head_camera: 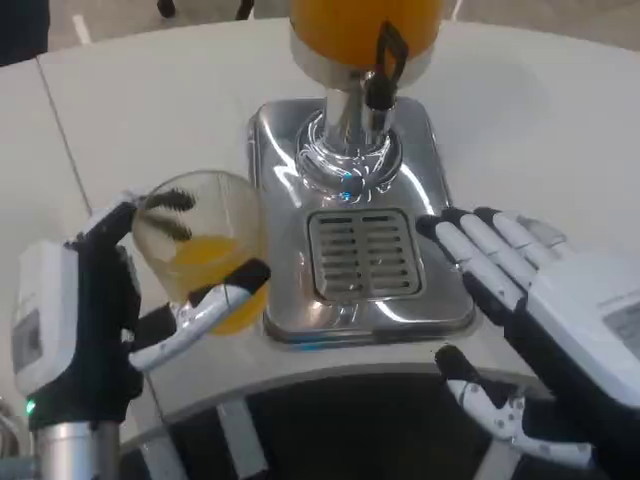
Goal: Grasp the cup under the faucet to collect the drink, then remove the cup.
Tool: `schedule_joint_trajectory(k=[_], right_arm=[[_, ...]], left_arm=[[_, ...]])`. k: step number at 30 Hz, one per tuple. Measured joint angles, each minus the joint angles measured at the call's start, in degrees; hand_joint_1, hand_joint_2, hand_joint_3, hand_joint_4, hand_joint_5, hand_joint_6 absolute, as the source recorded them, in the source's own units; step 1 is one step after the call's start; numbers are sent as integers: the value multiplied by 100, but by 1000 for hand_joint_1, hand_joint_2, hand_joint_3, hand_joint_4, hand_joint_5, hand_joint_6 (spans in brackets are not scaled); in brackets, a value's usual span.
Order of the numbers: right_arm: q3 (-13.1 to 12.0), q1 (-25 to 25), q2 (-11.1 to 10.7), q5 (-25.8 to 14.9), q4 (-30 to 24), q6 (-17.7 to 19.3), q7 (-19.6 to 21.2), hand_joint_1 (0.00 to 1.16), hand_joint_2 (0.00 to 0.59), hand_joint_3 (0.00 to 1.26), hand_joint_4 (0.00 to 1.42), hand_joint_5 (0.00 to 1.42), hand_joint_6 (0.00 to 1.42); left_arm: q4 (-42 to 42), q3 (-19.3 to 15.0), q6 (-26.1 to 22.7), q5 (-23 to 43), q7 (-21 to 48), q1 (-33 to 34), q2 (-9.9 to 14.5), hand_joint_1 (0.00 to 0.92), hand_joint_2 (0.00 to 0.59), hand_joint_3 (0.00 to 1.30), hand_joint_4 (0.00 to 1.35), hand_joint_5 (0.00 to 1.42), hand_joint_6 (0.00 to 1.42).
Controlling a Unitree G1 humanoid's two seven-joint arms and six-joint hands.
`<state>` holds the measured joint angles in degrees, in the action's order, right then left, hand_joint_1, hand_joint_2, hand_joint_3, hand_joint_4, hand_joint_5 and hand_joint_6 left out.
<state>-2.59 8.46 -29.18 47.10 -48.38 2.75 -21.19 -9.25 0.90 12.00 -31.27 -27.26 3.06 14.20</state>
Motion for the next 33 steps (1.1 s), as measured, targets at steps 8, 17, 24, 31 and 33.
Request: schedule_joint_trajectory(k=[8,17,24,31,33], right_arm=[[-220,546,147,-73,-367,336,21,252,578,0,0,0,0],[-453,1037,350,-358,-701,592,19,46,574,0,0,0,0],[-872,1346,335,-674,-866,820,-36,24,586,0,0,0,0],[-1061,1822,416,-875,-1051,1128,-37,28,586,0,0,0,0],[-1066,1842,433,-879,-1047,1133,-37,29,586,0,0,0,0]], left_arm=[[-667,-93,229,70,322,-655,-35,588,57,1153,1133,1424,1424],[-1324,-173,350,184,815,-1377,-141,588,58,1148,1133,1424,1424],[-1721,-71,749,158,1062,-1930,-177,589,58,1148,1133,1424,1424],[-1772,-103,989,145,1182,-2127,-174,594,60,1148,1133,1424,1424],[-1842,-107,994,147,1208,-2171,-195,595,60,1148,1133,1424,1424]])
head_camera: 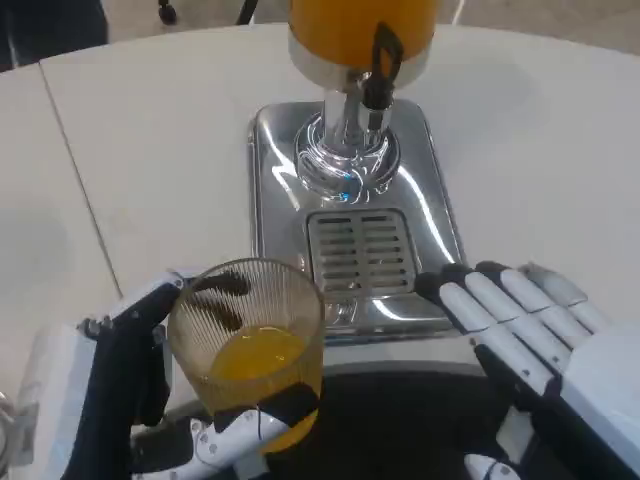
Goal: Grasp the cup under the faucet to collect the drink, then remove the cup.
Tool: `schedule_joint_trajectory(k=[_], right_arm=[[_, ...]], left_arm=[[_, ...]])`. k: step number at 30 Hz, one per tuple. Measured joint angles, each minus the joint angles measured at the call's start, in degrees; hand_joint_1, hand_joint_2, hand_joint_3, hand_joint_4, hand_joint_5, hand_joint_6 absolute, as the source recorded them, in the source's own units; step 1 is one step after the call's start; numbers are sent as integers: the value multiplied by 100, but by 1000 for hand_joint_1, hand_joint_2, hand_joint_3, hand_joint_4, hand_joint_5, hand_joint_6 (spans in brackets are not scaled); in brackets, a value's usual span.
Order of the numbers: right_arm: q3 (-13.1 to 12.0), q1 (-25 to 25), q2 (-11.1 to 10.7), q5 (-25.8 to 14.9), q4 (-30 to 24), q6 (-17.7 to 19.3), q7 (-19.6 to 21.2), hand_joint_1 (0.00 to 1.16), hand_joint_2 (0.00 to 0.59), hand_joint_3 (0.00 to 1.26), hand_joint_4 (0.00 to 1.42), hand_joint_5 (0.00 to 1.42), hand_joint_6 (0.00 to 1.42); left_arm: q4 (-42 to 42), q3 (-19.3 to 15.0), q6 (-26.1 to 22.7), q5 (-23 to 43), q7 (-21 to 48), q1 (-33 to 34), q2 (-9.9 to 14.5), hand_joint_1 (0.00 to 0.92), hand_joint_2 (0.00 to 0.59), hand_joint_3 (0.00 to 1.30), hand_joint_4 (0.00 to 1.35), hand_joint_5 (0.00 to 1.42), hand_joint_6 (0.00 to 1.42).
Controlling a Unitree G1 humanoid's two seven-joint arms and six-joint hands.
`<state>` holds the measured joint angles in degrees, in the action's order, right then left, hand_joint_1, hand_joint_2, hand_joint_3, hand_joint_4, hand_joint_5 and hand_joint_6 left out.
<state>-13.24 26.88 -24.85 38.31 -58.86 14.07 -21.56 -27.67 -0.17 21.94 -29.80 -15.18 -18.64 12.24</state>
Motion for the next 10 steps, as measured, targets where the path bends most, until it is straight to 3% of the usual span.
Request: schedule_joint_trajectory(k=[10], right_arm=[[57,-237,6,71,489,185,6,47,586,0,0,0,0]], left_arm=[[-66,54,59,-23,106,-110,-136,596,61,1148,1120,1424,1424]])
